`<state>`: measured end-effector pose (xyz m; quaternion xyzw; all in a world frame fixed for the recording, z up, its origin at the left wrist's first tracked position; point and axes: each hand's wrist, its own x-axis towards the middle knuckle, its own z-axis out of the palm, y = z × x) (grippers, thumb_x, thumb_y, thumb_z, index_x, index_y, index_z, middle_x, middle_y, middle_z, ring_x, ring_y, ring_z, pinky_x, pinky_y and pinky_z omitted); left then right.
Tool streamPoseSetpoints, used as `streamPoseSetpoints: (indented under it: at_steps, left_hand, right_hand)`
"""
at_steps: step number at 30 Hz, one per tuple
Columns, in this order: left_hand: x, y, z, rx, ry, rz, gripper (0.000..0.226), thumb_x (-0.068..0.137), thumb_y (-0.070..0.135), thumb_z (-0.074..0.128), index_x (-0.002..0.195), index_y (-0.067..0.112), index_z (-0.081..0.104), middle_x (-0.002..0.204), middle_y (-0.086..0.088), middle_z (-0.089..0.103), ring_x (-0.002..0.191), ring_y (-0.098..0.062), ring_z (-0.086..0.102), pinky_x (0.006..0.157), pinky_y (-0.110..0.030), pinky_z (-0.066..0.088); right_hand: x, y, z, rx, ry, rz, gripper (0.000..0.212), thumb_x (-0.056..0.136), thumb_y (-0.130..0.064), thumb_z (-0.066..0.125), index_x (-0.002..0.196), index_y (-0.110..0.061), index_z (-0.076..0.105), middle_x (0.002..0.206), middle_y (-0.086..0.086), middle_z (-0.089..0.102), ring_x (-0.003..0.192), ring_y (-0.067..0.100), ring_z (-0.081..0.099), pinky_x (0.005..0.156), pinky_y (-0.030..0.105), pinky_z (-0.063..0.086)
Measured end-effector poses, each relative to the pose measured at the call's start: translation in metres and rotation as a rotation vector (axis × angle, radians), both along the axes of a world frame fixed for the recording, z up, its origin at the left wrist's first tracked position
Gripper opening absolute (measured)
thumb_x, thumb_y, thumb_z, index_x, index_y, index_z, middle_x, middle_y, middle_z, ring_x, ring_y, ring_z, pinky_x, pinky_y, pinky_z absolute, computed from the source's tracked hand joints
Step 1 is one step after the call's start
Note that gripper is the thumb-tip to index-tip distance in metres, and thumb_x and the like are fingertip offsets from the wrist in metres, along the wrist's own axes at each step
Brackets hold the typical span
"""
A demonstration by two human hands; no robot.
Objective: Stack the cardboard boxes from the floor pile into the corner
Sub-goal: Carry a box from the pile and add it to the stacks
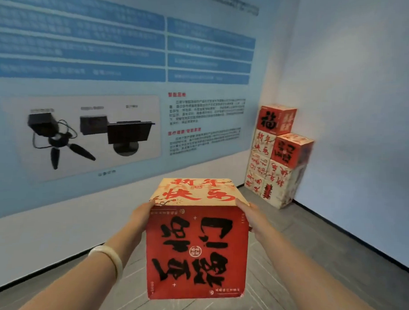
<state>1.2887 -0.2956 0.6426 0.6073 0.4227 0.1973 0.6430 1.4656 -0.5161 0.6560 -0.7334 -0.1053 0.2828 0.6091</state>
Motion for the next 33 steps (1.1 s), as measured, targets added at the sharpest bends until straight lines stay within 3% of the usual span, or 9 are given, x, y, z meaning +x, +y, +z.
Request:
streamPoseSetpoints:
  at_steps: [8,12,15,17,19,26,33]
  left_hand:
    - [0.205,0.053,0.025,0.003,-0.047,-0.342,0.026,0.097,0.037,0.042,0.108,0.016,0.051,0.089,-0.001,0.060,0.092,-0.020,0.054,0.086,-0.037,0.039]
    - [0.306,0.074,0.043,0.044,-0.066,-0.469,0.030,0.096,0.036,0.043,0.112,0.013,0.055,0.096,-0.006,0.063,0.080,-0.015,0.056,0.068,-0.031,0.042]
    - [0.373,0.075,0.047,0.037,-0.078,-0.558,0.031,0.097,0.034,0.043,0.116,0.014,0.055,0.097,-0.005,0.063,0.078,-0.012,0.054,0.064,-0.028,0.041]
    - [0.416,0.074,0.045,0.006,-0.075,-0.599,0.032,0.097,0.035,0.043,0.119,0.015,0.054,0.100,-0.004,0.061,0.078,-0.010,0.053,0.070,-0.031,0.040]
    - [0.460,0.071,0.041,-0.010,-0.065,-0.633,0.035,0.097,0.035,0.042,0.122,0.013,0.053,0.105,-0.006,0.060,0.079,-0.010,0.053,0.075,-0.032,0.040]
    - [0.629,0.063,0.045,-0.047,-0.084,-0.679,0.034,0.097,0.030,0.043,0.122,0.009,0.054,0.086,0.000,0.061,0.075,-0.011,0.055,0.062,-0.026,0.042]
    - [0.781,0.092,0.058,0.010,-0.091,-0.695,0.025,0.098,0.031,0.041,0.112,0.016,0.054,0.104,-0.006,0.063,0.084,-0.015,0.056,0.072,-0.031,0.043]
  right_hand:
    - [0.135,0.009,0.023,0.027,-0.019,-0.301,0.048,0.091,-0.040,0.055,0.131,-0.013,0.050,0.101,0.003,0.064,0.082,0.011,0.060,0.056,0.024,0.041]
    - [0.191,0.014,0.035,0.035,-0.043,-0.439,0.046,0.092,-0.040,0.053,0.129,-0.012,0.049,0.094,0.000,0.061,0.077,0.008,0.056,0.055,0.023,0.039]
    - [0.236,0.013,0.039,-0.004,-0.058,-0.543,0.054,0.090,-0.047,0.054,0.131,-0.012,0.047,0.108,0.005,0.061,0.081,0.011,0.056,0.057,0.026,0.040]
    - [0.271,0.010,0.037,-0.015,-0.070,-0.591,0.056,0.088,-0.051,0.054,0.129,-0.014,0.048,0.112,0.007,0.062,0.086,0.014,0.058,0.059,0.027,0.041]
    - [0.306,0.008,0.035,-0.024,-0.079,-0.619,0.054,0.088,-0.052,0.053,0.128,-0.014,0.050,0.112,0.007,0.064,0.091,0.017,0.060,0.061,0.028,0.043]
    - [0.471,0.007,0.033,0.000,-0.113,-0.670,0.041,0.093,-0.044,0.049,0.122,-0.015,0.051,0.088,-0.004,0.061,0.079,0.010,0.057,0.058,0.026,0.041]
    - [0.627,0.035,0.042,-0.003,-0.110,-0.663,0.048,0.094,-0.043,0.049,0.132,-0.015,0.045,0.095,-0.003,0.055,0.075,0.006,0.050,0.057,0.024,0.036]
